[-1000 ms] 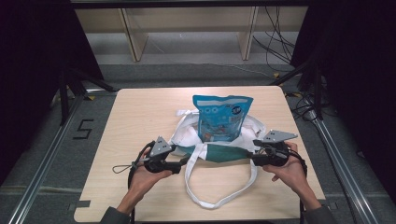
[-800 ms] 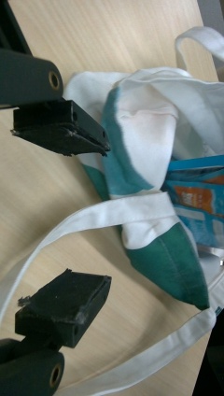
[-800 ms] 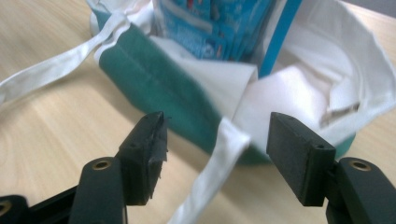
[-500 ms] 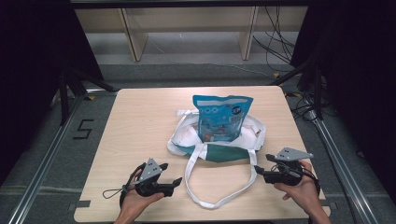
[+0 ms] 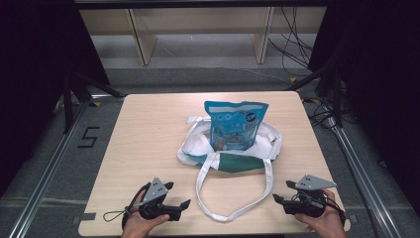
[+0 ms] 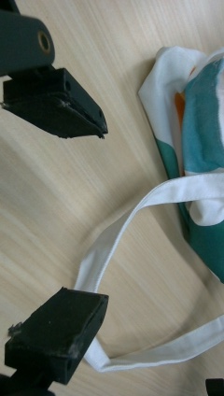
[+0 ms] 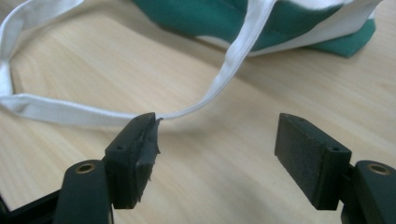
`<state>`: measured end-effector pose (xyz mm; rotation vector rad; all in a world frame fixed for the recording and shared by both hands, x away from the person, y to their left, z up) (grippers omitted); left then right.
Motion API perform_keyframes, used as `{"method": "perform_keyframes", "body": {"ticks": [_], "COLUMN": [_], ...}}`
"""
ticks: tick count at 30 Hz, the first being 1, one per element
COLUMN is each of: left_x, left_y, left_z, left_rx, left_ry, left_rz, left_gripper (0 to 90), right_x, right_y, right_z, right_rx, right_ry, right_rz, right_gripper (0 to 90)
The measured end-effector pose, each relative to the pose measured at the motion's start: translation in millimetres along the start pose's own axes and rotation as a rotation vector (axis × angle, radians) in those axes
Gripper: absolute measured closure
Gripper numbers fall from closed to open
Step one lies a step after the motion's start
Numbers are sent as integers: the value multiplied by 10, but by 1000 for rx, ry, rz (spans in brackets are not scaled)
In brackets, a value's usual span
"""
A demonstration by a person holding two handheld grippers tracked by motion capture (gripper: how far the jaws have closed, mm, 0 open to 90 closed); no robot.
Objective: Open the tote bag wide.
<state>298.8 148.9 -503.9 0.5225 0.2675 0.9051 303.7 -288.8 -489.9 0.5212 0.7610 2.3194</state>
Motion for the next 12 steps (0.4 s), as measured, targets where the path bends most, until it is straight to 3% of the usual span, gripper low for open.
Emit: {"method": "perform_keyframes", "body": {"ticks": [2,3,5,6,7,8,9,12], "left_x": [-4,-2,-12,-19,-4,-11,-6,-16], "left_y": [-3,-2,-10,-23,-16,-27,-27,-29], "left_z": [-11,-14,-28,-28,-25,-27,-26,-30], "left_rx": [7,13,22,8,22,11,24,33], "left_ry": [-9,-18,2,8,-17,-5,-15,-2], "left_rz": [6,14,14,13,24,15,18,24], "left_gripper": [146,147,146,146,146,146,147,147], "right_x": [-28,-19,-9,-22,4,19,-9,-26], "right_y": [-7,0,15,18,23,26,19,2], "right_z": [-36,-52,-71,-77,-85,-92,-102,-108], "right_rx": [2,17,19,16,21,27,29,34], "right_ry": [25,1,-11,13,-20,-35,-6,1], "right_rz": [-1,-2,-3,-10,5,7,-6,4], "right_gripper": [305,303,303,303,303,302,302,301]}}
Point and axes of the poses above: each handheld gripper's, and its own axes: y roughly backward along the jaws, z roughly out of its top, x roughly to its left, the point moved 1 cm from there along -y, roughly forward along the jaws, and after that the axes turned 10 degrees about z, right-handed, at the moved point
